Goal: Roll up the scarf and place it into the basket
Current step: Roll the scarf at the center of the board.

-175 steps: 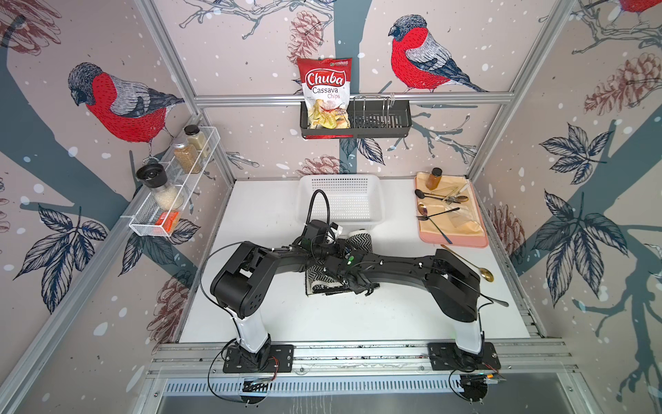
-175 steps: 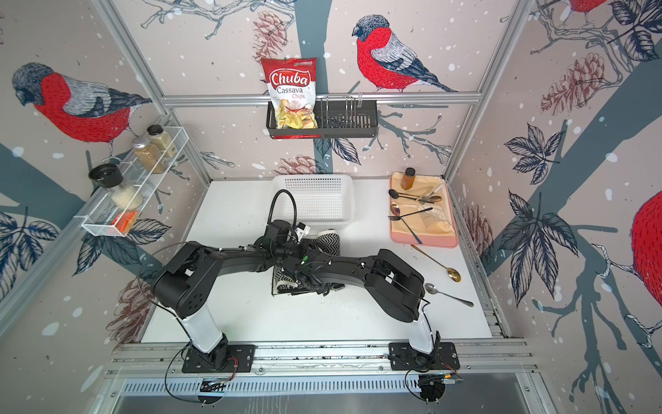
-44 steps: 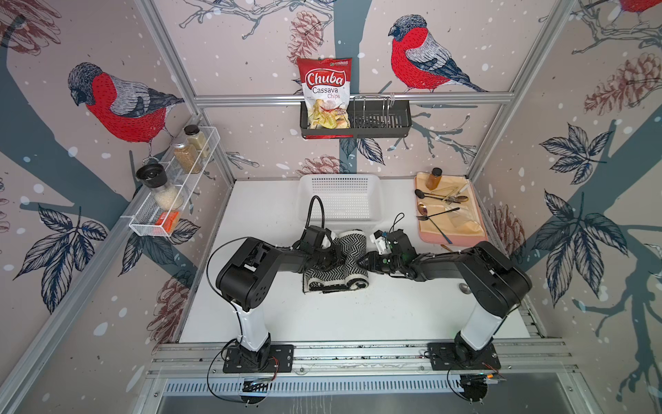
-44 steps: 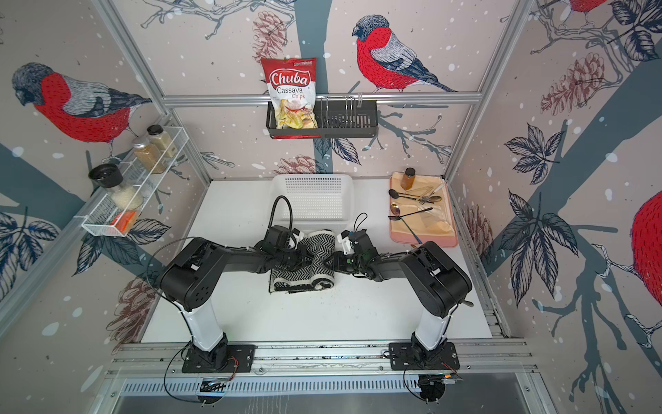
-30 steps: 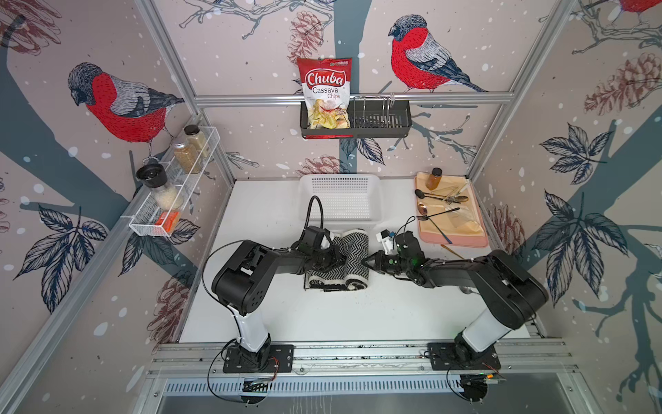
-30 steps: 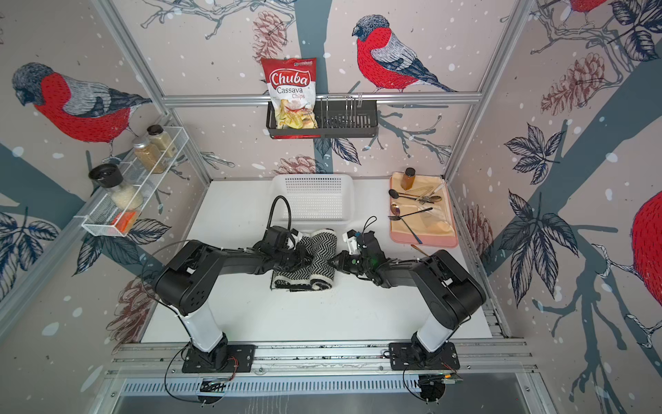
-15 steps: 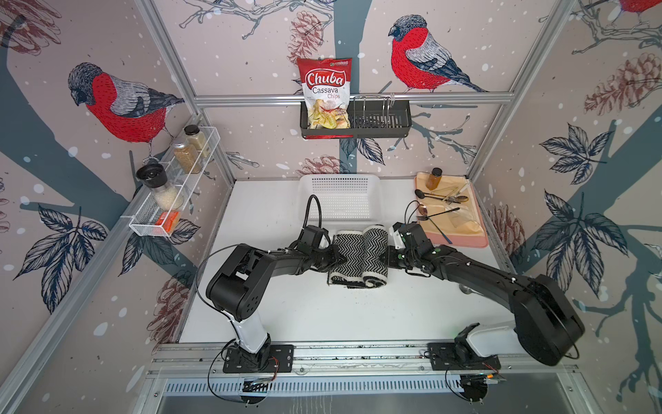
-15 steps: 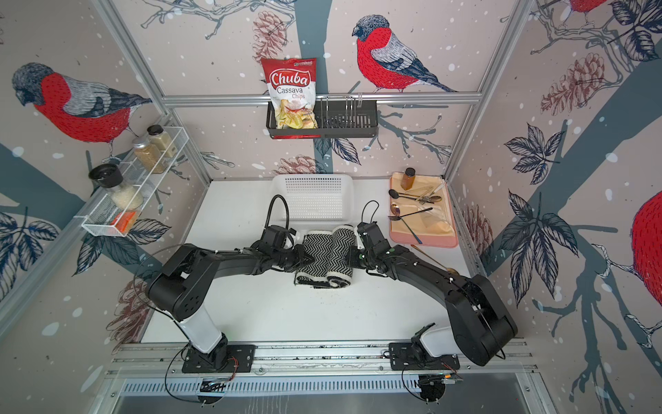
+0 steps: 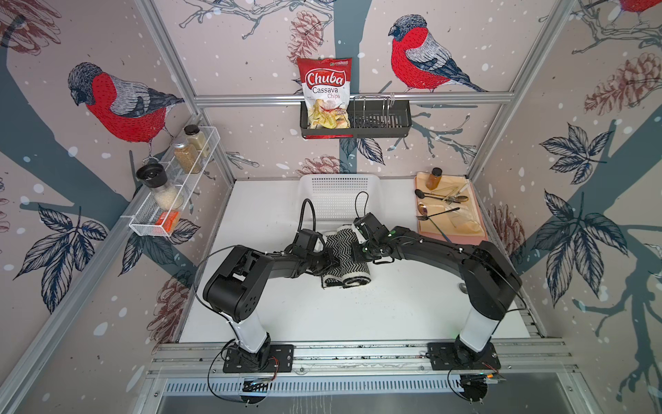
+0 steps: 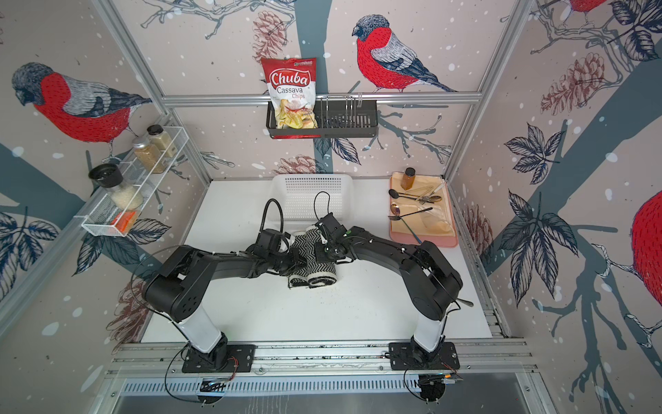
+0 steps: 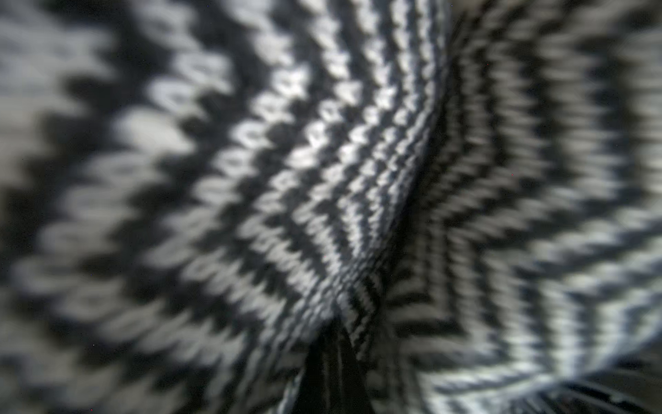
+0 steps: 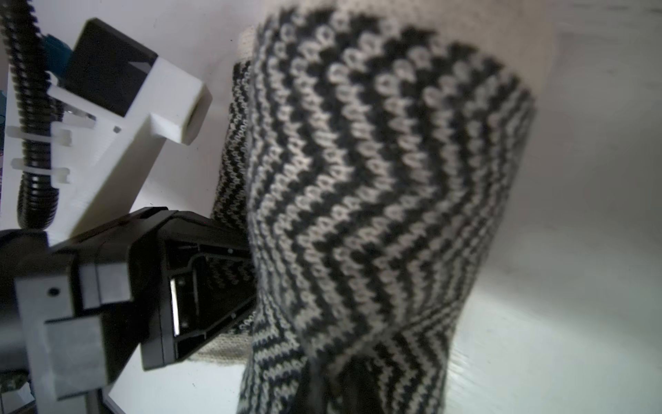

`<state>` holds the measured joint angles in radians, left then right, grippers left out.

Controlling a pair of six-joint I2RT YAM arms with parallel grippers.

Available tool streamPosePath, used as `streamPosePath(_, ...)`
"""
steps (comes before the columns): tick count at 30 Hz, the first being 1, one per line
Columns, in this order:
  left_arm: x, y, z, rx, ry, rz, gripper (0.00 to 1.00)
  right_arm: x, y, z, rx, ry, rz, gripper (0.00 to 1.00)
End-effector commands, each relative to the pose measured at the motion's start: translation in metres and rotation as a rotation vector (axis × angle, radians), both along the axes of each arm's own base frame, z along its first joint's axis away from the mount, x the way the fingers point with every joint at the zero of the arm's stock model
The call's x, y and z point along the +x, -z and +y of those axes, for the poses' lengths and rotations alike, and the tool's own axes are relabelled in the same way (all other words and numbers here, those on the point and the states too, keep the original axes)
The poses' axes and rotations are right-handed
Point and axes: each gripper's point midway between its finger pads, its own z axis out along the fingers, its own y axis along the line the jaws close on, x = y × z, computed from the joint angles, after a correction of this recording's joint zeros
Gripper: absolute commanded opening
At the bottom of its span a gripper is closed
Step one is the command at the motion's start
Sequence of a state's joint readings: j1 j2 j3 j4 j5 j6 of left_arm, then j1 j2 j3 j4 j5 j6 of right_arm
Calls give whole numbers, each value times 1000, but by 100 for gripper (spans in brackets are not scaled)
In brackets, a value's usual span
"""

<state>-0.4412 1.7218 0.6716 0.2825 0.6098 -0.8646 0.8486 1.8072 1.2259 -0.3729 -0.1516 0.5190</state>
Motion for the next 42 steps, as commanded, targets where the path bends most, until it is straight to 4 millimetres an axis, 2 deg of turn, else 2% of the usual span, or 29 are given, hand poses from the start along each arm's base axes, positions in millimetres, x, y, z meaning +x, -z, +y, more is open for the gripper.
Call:
streamPosePath(1, -1, -4, 0, -18, 9, -12, 0, -6, 2, 24, 47, -52, 14, 5)
streamPosePath(3, 1, -7, 7, 2, -17, -16, 0, -10, 15, 27, 36, -60, 38, 5)
streamPosePath(8, 9, -27, 55, 272, -149, -74, 0, -16, 37, 28, 52, -61, 78, 5)
streamPosePath(10, 11, -40, 65, 315, -180, -104, 4, -15, 43, 28, 52, -64, 83, 5)
streamPosePath(12, 14, -52, 67, 321, -184, -128, 9, -15, 46, 30, 53, -66, 87, 5)
streamPosePath(15, 15, -65, 55, 242, -160, -172, 17, -15, 46, 32, 62, -69, 87, 5)
streamPosePath(18, 18, -57, 47, 221, -136, -157, 16, -14, 38, 33, 76, -71, 73, 6)
streamPosePath(20, 21, -51, 41, 191, -129, -161, 15, -16, 32, 34, 95, -77, 68, 12)
streamPosePath(22, 23, -44, 37, 172, -124, -149, 12, -19, 27, 33, 115, -81, 66, 22)
streamPosePath(24, 25, -34, 35, 190, -122, -134, 9, -20, 21, 31, 147, -78, 64, 41)
streamPosePath(25, 25, -28, 36, 201, -123, -121, 8, -20, 14, 29, 177, -76, 57, 47)
streamPosePath(29, 22, -9, 43, 247, -133, -81, 6, -10, -6, 2, 225, -16, 9, 60)
streamPosePath(34, 18, 3, 43, 255, -128, -52, 5, 4, 4, -27, 245, 12, 22, 62)
streamPosePath(37, 17, 4, 43, 251, -126, -50, 5, 10, 8, -31, 245, 4, 20, 62)
streamPosePath(40, 16, 3, 41, 240, -122, -49, 4, 13, 3, -29, 251, -10, 5, 63)
streamPosePath(42, 17, -7, 37, 209, -116, -69, 3, 12, -2, -25, 256, -26, -6, 63)
